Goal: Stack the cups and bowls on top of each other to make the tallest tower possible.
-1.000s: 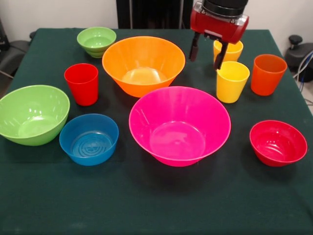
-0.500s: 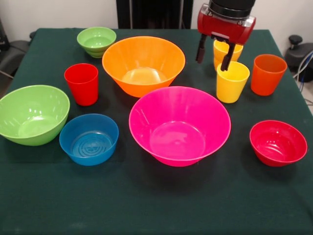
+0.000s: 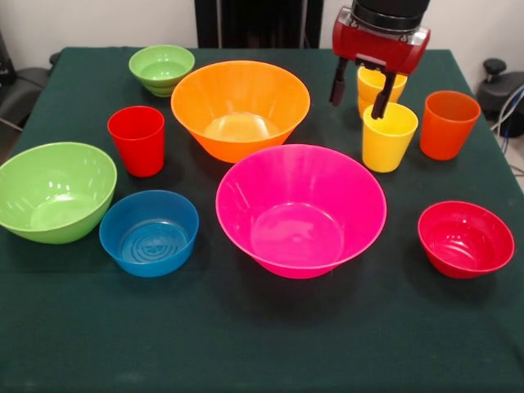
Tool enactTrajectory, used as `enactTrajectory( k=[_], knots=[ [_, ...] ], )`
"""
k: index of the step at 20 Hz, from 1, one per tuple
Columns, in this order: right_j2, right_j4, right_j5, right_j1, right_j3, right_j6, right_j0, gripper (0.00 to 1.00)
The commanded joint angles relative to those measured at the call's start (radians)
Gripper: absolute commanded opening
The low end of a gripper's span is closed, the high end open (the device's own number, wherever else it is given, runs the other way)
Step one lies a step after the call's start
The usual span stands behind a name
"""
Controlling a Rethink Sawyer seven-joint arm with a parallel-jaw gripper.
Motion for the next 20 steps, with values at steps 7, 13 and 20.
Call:
enactTrajectory(
  k=[7, 13, 20],
  knots=[
    [0.109, -0.044, 0.022, 0.015, 0.011, 0.014, -0.019, 1.00],
    [0.020, 0.002, 0.061, 0.013, 0.013, 0.163, 0.069, 1.00],
    [-0.022, 0.044, 0.053, 0.044, -0.004, 0.225, 0.112, 1.00]
  ],
)
